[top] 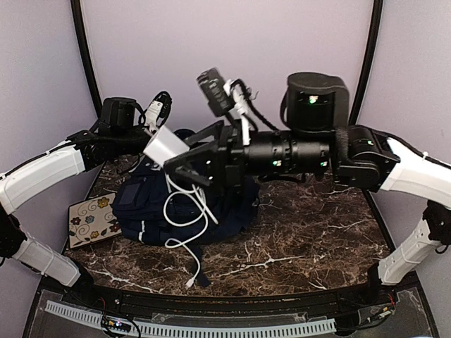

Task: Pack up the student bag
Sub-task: Place the charger in the upper front pocket of the bag.

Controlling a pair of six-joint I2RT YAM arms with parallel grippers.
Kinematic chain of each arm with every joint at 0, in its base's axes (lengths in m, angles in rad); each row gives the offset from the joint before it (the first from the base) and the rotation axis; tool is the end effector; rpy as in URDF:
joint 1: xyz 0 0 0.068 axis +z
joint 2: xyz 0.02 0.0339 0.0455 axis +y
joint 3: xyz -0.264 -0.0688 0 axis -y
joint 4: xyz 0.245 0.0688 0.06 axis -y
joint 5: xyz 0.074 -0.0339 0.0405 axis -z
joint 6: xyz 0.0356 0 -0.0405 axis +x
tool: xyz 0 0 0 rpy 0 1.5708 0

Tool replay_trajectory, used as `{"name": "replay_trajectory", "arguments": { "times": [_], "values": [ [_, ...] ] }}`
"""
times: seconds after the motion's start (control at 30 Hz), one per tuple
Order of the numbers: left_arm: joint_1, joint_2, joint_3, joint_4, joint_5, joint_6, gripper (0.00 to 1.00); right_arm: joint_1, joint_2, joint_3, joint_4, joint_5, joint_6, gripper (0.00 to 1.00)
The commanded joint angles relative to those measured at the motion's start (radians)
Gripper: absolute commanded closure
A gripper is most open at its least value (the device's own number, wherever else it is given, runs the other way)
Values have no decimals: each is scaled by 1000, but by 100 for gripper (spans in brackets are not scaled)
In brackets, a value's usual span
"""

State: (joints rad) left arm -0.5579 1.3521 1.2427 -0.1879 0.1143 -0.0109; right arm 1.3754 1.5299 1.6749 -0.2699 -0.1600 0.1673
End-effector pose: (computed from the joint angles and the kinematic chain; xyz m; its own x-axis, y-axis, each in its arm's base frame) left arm 0.2671 -0.1715 0.3721 -0.2553 0.1465 -0.9557 0.6157 0.7867 -0.0438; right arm 0.0626 0.3457 0.4585 -0.1902 -0.1144 -0.9751 -0.9812 0.0564 0.1848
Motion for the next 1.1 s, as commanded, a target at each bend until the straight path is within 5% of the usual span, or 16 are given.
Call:
{"name": "replay_trajectory", "arguments": {
  "times": [0.0,0.13,0.2,0.33,0.5,1.07],
  "values": [
    [14,-67,18,159,-10,12,100,-70,-117,-89,265,59,19,87],
    [14,-67,19,159,-8,11,100,-144,-145,-90,382,101,23,87],
    [14,-67,18,159,-9,12,100,-149,-126,-102,456,350,-16,93],
    [13,-67,18,159,-12,14,100,-176,-55,-118,644,495,-30,94],
    [13,-67,18,160,-15,17,100,-205,66,-66,802,494,-26,94],
    [13,-67,17,160,-17,19,100,-292,388,272,910,471,-4,100]
  ]
}}
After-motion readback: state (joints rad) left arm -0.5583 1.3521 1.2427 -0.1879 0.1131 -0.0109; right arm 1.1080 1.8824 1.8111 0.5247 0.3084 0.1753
